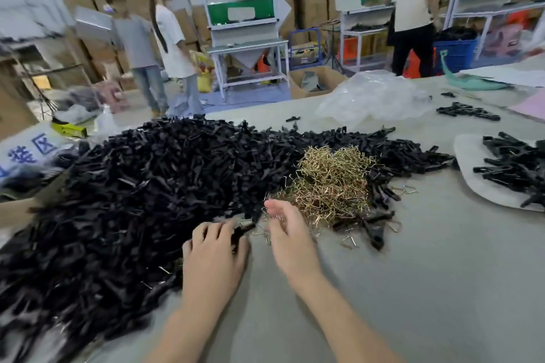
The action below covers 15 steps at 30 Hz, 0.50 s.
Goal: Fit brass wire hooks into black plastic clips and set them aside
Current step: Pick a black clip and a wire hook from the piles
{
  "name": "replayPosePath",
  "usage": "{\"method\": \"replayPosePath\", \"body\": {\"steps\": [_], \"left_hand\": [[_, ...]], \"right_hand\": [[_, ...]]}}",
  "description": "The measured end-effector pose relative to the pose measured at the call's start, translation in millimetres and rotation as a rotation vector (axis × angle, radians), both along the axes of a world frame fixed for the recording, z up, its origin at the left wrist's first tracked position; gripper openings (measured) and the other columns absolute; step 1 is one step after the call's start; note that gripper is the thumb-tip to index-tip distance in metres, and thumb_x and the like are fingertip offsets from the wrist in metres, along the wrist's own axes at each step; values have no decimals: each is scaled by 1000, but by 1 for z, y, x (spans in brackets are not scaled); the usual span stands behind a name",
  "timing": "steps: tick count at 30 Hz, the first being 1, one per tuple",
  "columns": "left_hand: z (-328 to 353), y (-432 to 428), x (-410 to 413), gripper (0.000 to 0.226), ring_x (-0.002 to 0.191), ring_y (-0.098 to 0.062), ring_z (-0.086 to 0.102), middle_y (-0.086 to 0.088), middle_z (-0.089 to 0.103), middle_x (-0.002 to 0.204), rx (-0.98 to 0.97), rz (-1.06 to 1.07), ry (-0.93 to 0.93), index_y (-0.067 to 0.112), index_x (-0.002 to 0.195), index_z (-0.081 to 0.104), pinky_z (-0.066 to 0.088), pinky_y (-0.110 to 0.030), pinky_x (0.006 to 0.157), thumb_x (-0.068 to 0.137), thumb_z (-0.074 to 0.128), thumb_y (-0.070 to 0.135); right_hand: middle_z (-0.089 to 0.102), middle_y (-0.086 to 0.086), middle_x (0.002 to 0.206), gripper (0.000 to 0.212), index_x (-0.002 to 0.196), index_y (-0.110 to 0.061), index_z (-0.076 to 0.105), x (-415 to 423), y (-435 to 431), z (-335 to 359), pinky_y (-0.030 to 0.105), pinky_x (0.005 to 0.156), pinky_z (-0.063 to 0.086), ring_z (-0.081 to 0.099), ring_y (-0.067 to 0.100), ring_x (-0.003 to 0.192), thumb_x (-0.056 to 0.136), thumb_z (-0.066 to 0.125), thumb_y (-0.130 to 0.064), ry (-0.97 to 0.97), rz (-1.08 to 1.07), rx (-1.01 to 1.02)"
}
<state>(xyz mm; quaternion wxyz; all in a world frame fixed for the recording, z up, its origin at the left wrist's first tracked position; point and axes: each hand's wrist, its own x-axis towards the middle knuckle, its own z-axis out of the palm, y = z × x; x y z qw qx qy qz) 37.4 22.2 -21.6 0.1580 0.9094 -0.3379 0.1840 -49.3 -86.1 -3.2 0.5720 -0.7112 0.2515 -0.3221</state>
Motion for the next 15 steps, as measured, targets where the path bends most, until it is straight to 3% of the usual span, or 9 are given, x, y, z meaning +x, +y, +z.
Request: {"method": "replayPosePath", "body": {"steps": [2, 6, 10, 15], "left_hand": [[1, -7, 12, 29, 106, -32, 57, -2, 68, 101, 33, 3, -35, 18, 104, 74, 46, -45, 82, 93, 63, 42], [4, -11, 23, 55, 92, -31, 59, -1, 69, 84, 67, -37, -56, 17, 90, 75, 49, -43, 76, 94, 33, 52], [8, -9, 24, 46, 89, -27, 60, 5, 70, 83, -7, -87, 6, 20, 91, 71, 50, -41, 72, 100, 37, 50], [10, -9, 24, 39, 90, -11, 52, 16, 64, 93, -235, -148, 159, 22, 97, 62, 49, -32, 63, 95, 38, 53]], "right_hand": [[61, -8, 112, 33, 107, -38, 62, 1, -7, -3, 34, 86, 55, 66, 16, 94, 102, 45, -11, -6, -3, 74], [66, -7, 95, 32, 101, -26, 70, 1, -20, -5, 23, 66, 56, 66, 11, 75, 101, 46, -4, -108, 29, 272], [68, -11, 86, 33, 98, -26, 71, 6, -23, -6, 26, 64, 54, 63, 9, 72, 100, 47, -3, -104, 65, 314], [69, -20, 96, 33, 101, -44, 68, 9, -20, -12, 33, 76, 57, 65, 4, 80, 100, 50, -17, 25, 107, 104]]}}
